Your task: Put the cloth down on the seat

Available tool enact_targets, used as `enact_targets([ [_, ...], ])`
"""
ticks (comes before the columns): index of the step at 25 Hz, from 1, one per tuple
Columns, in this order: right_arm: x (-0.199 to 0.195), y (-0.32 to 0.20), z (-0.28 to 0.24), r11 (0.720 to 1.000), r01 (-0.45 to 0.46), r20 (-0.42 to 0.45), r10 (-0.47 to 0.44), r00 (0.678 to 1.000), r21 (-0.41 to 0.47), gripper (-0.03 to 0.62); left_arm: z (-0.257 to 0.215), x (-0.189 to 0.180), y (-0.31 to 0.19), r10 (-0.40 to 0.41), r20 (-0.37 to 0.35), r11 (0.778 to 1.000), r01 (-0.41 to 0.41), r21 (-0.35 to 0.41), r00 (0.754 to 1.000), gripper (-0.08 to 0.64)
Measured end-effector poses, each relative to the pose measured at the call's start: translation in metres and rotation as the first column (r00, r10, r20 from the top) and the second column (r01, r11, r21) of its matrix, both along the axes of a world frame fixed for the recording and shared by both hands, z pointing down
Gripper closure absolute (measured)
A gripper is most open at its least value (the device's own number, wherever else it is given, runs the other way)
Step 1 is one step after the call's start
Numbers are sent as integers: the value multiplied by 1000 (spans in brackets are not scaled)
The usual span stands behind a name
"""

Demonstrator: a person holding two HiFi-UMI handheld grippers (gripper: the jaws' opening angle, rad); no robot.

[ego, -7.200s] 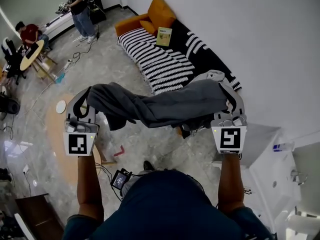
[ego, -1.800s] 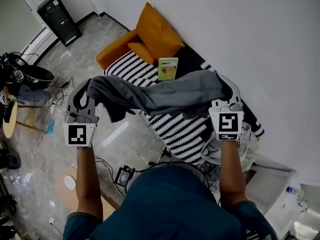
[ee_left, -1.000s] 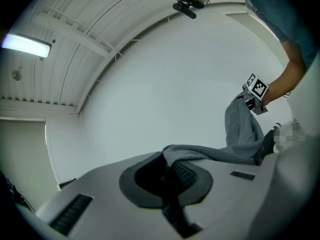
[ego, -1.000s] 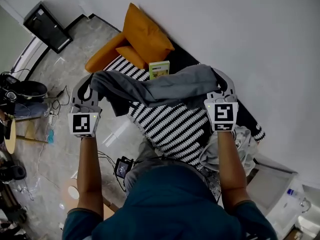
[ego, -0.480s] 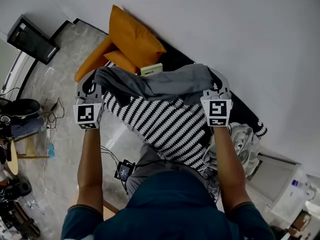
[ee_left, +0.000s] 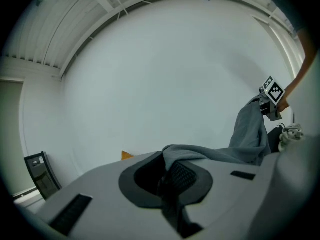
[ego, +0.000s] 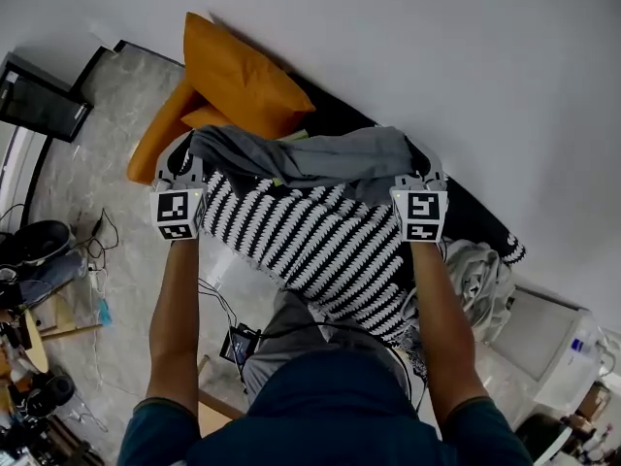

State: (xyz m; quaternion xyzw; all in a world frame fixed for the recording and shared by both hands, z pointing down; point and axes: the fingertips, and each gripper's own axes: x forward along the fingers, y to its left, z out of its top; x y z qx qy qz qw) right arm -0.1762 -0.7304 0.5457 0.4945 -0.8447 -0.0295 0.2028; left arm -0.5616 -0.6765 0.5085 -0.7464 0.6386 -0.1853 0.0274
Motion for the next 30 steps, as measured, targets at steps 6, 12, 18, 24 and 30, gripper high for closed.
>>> enact_targets([
  [6, -2, -41, 53, 997, -32, -22, 30, 999, -75, 558, 53, -5, -58, 32, -9, 997, -33, -72, 999, 548],
  [12, -3, -77, 102, 988, -58, -47, 51, 998, -140, 557, 105, -8, -106, 49, -43, 989, -54, -140, 998, 548],
  [18, -9, -108, 151, 971, -93, -33, 88, 996, -221, 557, 153, -12, -147, 47, -86, 977, -64, -204, 995, 548],
  [24, -16, -134, 185, 954, -121, -30, 117, 993, -275, 555, 186, -14, -180, 30, -119, 970, -57, -234, 992, 547],
  [30, -23, -148, 219, 943, -117, -69, 100, 993, -310, 557, 209, -12, -206, 34, -121, 964, -64, -258, 992, 546],
])
